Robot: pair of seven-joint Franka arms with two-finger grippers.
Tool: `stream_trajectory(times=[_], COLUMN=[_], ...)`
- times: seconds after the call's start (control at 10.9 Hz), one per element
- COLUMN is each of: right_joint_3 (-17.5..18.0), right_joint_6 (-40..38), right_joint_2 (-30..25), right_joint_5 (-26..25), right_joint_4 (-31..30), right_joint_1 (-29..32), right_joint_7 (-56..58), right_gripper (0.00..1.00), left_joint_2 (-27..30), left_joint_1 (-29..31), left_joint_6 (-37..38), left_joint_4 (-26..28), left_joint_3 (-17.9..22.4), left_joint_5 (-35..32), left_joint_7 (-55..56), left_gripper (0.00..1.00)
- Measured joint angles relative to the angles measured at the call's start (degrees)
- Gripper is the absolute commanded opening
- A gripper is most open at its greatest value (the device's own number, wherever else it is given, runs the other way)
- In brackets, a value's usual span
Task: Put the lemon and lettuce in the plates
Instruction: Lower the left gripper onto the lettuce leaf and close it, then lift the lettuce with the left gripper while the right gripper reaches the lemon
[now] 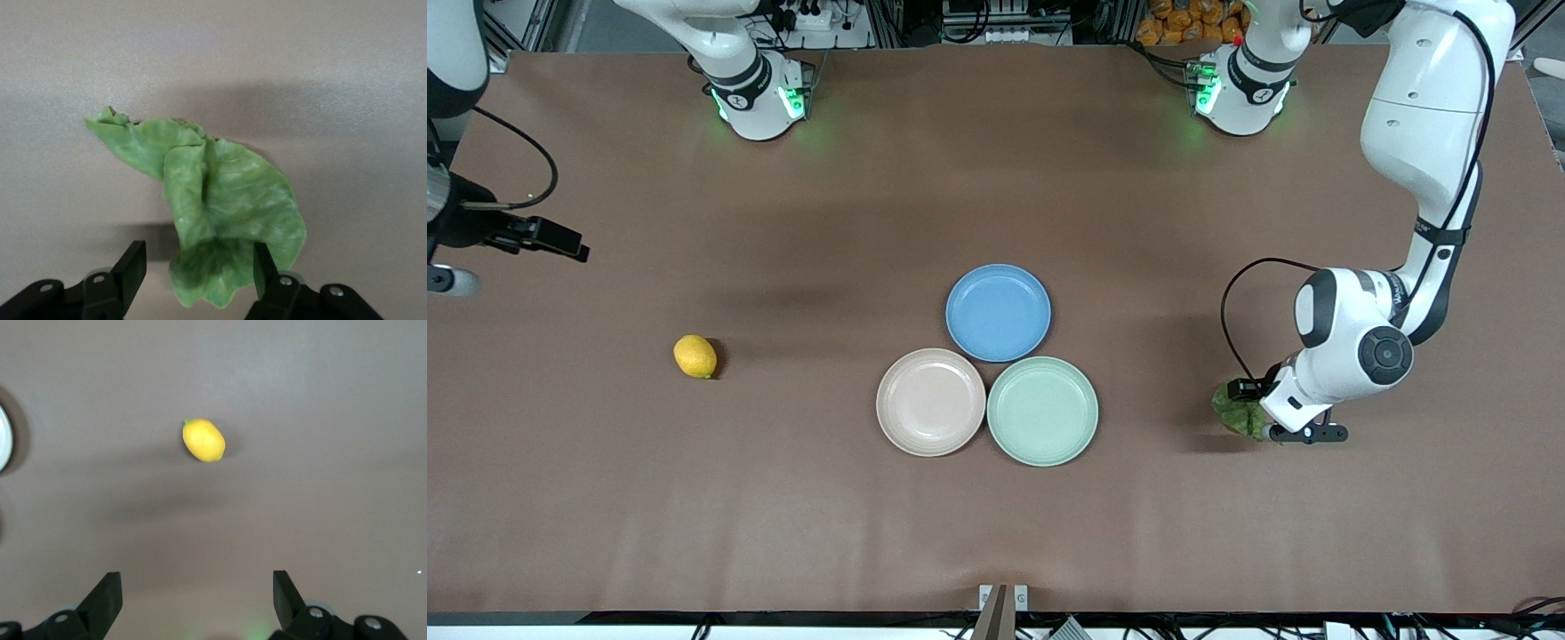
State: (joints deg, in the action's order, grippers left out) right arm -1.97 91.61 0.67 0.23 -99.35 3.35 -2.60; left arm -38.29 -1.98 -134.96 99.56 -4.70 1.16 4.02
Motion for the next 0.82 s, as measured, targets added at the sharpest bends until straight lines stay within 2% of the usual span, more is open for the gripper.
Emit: stream_trajectory(times=[0.27,0.37,0.64,0.82], right_joint_3=[0.00,0.02,0.03,0.20], right_joint_6=[2.88,5.05,11.23,17.99], right_joint_2=[0.06,0.09,0.50,1.60], right_joint_5=[0.00,0.01,0.01,0.04], right_joint_4=[-4.72,-6.18,-10.08,-13.80], right_joint_1=[0.00,0.00,-0.01,-0.14], right_joint_7=[0.19,0.28,0.43,0.60], right_gripper=[1.00,1.00,1.00,1.00], left_joint_2=[-1.13,-1.19,-1.29,-1.28], left_joint_1=[-0.33,-0.48,-0.53,-1.06], left_joint_6=[-0.01,-0.01,-0.08,-0.10], left_joint_4=[-0.71,-0.73,-0.83,-1.30], left_joint_3=[-0.01,-0.01,0.00,0.00], left_joint_5=[-0.16,-0.17,-0.20,-0.22], left_joint_7=[0.00,0.00,0.00,0.00], left_gripper=[0.10,0.03,0.00,0.00])
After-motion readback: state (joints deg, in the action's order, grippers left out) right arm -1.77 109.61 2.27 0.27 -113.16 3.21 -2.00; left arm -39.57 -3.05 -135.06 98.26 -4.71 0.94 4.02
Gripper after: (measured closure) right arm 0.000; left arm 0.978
